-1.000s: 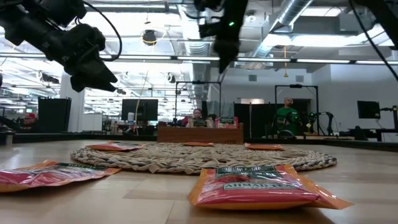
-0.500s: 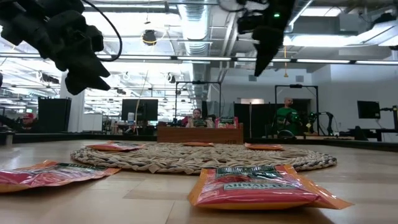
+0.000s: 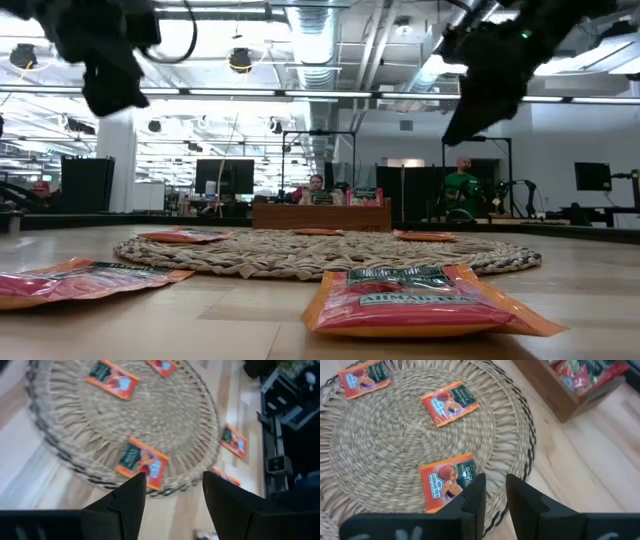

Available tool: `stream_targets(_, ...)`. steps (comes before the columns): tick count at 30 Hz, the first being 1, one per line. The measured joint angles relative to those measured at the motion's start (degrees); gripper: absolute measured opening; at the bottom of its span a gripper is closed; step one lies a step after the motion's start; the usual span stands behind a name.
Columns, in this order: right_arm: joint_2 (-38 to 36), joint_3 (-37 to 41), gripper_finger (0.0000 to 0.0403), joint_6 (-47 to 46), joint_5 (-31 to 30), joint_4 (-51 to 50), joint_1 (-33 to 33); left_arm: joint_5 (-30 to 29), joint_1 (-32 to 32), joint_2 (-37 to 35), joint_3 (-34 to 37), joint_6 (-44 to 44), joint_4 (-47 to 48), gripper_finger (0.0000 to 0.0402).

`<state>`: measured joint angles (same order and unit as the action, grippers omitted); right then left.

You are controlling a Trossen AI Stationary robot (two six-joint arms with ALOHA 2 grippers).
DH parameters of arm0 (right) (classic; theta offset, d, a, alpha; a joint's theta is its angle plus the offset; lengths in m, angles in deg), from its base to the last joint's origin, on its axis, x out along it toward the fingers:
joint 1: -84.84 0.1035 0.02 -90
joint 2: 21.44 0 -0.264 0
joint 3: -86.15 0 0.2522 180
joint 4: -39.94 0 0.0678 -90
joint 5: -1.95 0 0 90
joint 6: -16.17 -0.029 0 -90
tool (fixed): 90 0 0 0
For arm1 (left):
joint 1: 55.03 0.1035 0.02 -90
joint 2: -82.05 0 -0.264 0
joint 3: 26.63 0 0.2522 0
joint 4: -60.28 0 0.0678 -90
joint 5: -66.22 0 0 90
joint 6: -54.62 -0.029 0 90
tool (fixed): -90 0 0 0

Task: Pick & Place Tea
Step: Put the brown tea bag into the middle section of the wooden organizer

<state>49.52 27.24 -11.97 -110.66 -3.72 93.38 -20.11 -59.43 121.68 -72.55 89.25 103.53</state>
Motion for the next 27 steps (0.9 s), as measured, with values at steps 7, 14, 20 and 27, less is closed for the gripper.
stream_targets(7,-2.8,5.5,0.0067,-5.7,-3.5,2.8,3.0,-0.9,-6.9,13.6,-13.4,3.4,14.1,0.0188)
stream_targets(14,-9.6,6.2,0.0067,-5.9,-11.6,2.6,6.7,5.1,-11.5,26.9,-20.1,15.7,26.6,0.0188)
stream_targets(20,-17.5,6.2,0.0067,-5.9,-18.1,2.5,11.3,12.1,-14.4,34.8,-20.0,22.4,26.2,0.0188)
stream_targets(27,-23.0,6.2,0.0067,-6.4,-24.5,1.4,19.5,11.9,-18.1,41.1,-20.0,25.1,21.7,0.0188)
